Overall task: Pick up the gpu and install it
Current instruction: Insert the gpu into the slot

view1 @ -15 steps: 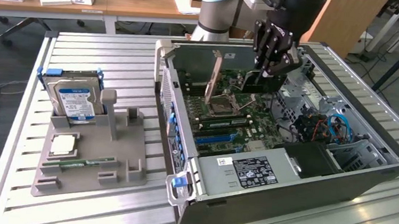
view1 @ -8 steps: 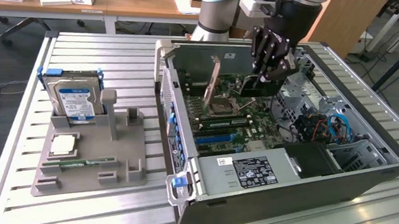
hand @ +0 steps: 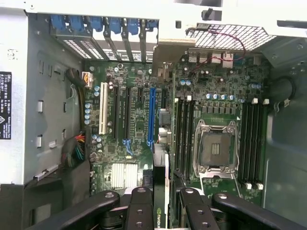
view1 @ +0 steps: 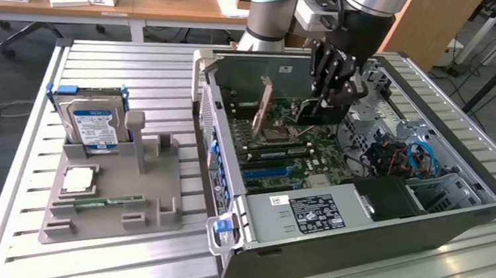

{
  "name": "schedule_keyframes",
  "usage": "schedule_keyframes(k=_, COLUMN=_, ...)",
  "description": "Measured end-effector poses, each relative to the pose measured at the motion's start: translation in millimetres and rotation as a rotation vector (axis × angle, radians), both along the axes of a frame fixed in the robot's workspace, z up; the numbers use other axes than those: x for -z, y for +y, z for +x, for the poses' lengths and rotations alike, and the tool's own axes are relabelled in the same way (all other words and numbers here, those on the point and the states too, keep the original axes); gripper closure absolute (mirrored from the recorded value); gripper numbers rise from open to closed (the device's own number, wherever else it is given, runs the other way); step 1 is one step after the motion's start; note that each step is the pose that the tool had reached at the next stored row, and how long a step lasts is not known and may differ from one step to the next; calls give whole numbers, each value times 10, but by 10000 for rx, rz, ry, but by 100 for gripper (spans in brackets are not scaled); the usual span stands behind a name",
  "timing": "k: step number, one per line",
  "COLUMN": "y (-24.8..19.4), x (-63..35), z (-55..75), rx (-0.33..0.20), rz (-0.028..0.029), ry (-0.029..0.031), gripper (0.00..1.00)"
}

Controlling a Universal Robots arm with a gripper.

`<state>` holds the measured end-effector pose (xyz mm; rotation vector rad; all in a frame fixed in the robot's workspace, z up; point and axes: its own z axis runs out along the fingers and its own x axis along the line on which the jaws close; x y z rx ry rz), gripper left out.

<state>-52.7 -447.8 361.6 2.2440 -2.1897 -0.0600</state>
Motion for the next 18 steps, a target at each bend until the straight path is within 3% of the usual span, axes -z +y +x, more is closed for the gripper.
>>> schedule_keyframes(k=13, y=0, x=217, z=0, rx=-51, rz=1, ry=0, gripper=74)
schedule_keyframes(k=18, y=0, x=242, z=0, rx=-61, rz=-2, ry=0, gripper=74)
